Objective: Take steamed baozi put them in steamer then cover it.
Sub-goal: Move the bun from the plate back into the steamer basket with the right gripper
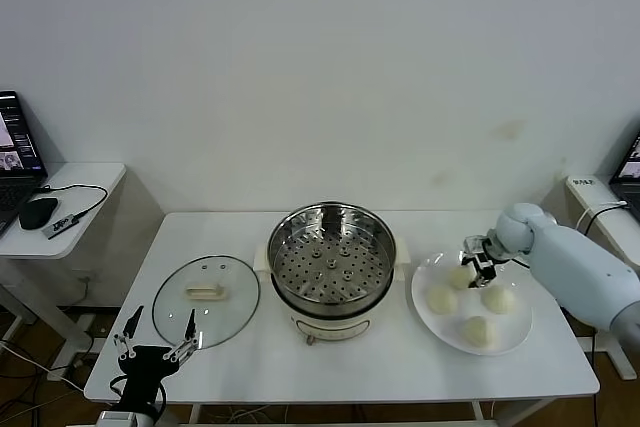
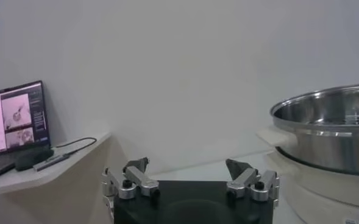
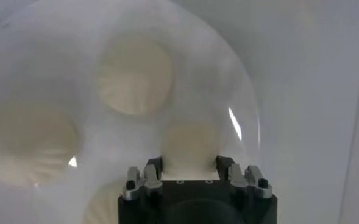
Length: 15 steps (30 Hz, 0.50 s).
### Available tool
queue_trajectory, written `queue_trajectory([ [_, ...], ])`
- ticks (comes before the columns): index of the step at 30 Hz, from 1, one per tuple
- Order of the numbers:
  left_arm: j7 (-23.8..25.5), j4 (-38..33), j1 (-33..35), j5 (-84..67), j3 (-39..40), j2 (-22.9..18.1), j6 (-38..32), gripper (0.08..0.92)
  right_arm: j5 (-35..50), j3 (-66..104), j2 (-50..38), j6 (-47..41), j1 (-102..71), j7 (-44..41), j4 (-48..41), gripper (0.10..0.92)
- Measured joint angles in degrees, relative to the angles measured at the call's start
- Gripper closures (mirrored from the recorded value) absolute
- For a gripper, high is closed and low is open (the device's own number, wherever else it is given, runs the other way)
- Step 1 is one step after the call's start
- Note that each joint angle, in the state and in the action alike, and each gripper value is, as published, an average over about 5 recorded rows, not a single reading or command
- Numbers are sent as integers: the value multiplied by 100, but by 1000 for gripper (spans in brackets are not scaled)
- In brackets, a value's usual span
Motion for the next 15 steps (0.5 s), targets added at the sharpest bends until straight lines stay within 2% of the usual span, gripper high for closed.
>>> queue_trajectory([
  [15,21,-34,-100,-56,112,131,28,177,1359,-1262,-656,-318,2013,-35,1285,457],
])
